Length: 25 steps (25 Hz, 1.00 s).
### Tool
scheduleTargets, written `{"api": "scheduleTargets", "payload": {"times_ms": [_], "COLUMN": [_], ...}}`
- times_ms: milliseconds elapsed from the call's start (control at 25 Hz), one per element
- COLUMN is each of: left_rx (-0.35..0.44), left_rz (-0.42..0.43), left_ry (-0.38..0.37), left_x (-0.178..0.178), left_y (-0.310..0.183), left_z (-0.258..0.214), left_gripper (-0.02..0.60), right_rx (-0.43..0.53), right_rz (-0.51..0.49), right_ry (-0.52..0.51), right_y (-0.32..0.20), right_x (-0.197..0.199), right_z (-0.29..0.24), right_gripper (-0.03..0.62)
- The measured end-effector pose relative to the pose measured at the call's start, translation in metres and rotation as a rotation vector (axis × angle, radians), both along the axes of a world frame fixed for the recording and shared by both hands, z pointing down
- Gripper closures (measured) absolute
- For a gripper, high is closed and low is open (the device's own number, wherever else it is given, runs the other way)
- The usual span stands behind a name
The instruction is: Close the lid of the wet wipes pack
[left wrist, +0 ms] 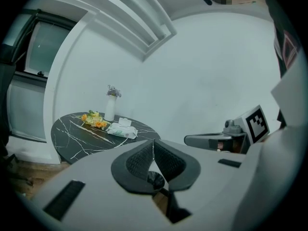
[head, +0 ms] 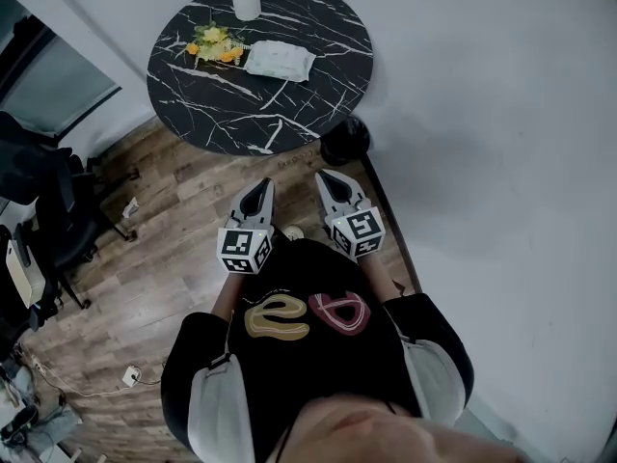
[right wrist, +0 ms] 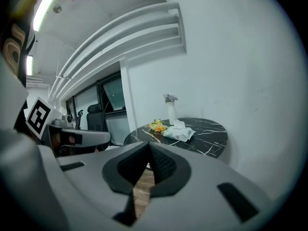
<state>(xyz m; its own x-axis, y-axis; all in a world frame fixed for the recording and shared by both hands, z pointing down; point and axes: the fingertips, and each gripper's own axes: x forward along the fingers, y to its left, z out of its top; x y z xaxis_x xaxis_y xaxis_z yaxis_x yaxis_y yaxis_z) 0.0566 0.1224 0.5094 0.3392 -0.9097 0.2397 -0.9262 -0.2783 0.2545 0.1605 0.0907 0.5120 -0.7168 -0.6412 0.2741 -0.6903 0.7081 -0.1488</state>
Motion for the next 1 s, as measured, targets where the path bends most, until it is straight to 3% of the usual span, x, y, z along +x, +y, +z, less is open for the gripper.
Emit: {"api": "scheduleTargets", "payload": {"times_ms": [440, 1000], "left_rx": [0.002, -0.002], "left_rz": [0.031, 0.109], "left_ry": [0.001, 0.018], "left_x": [-0.018, -0.071], "left_y": [-0.039, -0.142], "left_z": [0.003, 0.001], "left_gripper": [0.558, 0.558], "right_rx": [-0.012, -0.033], "right_rz": [0.047, 0.129], "right_ry": [0.005, 0.041], "right_y": [-0.028, -0.116], "right_x": [-0.011, -0.055], "right_z": [0.004, 0.004], "right_gripper": [0.583, 0.583]}}
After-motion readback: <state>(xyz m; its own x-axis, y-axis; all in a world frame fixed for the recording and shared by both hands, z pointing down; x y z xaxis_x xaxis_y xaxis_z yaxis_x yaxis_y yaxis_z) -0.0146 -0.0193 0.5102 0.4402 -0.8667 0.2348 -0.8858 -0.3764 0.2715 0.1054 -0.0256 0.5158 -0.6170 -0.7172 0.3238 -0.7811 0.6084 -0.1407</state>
